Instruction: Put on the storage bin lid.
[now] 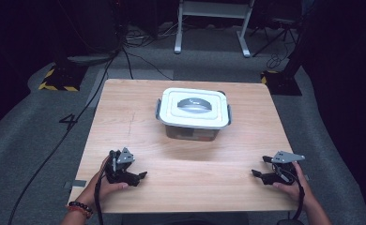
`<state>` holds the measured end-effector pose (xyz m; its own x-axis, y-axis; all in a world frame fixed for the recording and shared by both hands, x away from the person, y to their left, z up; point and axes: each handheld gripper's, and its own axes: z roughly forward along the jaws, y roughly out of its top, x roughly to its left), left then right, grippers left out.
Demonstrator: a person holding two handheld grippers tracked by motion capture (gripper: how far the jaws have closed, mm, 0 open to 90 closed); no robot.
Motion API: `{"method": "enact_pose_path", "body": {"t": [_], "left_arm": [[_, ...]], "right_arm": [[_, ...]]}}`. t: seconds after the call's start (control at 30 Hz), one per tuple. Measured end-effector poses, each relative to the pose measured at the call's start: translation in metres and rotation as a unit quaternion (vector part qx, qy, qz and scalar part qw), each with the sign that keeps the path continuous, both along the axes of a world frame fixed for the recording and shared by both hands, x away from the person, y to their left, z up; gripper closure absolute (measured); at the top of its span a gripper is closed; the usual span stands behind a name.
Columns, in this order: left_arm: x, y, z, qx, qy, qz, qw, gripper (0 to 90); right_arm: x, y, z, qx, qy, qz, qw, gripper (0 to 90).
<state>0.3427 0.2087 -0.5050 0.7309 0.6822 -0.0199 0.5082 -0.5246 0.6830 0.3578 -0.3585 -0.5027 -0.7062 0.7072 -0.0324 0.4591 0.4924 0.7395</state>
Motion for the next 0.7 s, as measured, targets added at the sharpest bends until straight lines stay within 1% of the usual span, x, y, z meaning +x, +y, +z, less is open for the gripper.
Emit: {"method": "enact_pose_path", "body": {"t": [0.03, 0.07, 0.13, 0.2, 0.27, 0.7], "left_arm": [[0.0, 0.0, 0.0, 0.0, 0.0, 0.0, 1.0, 9.9], [0.0003, 0.0001, 0.0001, 0.001, -0.001, -0.001, 1.0, 9.9], [0.0006, 0.0, 0.0001, 0.001, 0.0, -0.003, 1.0, 9.9], [0.0009, -0.0002, 0.0001, 0.001, 0.001, -0.004, 1.0, 9.7], [0.0008, -0.0006, -0.0001, -0.001, 0.002, -0.003, 1.0, 9.6], [0.0006, -0.0004, 0.0001, 0.002, 0.0, -0.004, 1.0, 9.6]], "right_arm": [[0.0, 0.0, 0.0, 0.0, 0.0, 0.0, 1.0, 19.6], [-0.0022, -0.0017, -0.0009, 0.008, 0.005, -0.007, 0.9999, 19.0], [-0.0039, -0.0029, -0.001, 0.005, 0.004, -0.014, 0.9999, 17.6], [-0.0055, -0.0038, -0.0013, 0.008, 0.009, -0.029, 0.9995, 17.3], [-0.007, -0.0038, -0.0013, 0.008, 0.009, -0.033, 0.9994, 17.3], [-0.0074, -0.0039, -0.0014, 0.008, 0.009, -0.035, 0.9993, 17.1]]}}
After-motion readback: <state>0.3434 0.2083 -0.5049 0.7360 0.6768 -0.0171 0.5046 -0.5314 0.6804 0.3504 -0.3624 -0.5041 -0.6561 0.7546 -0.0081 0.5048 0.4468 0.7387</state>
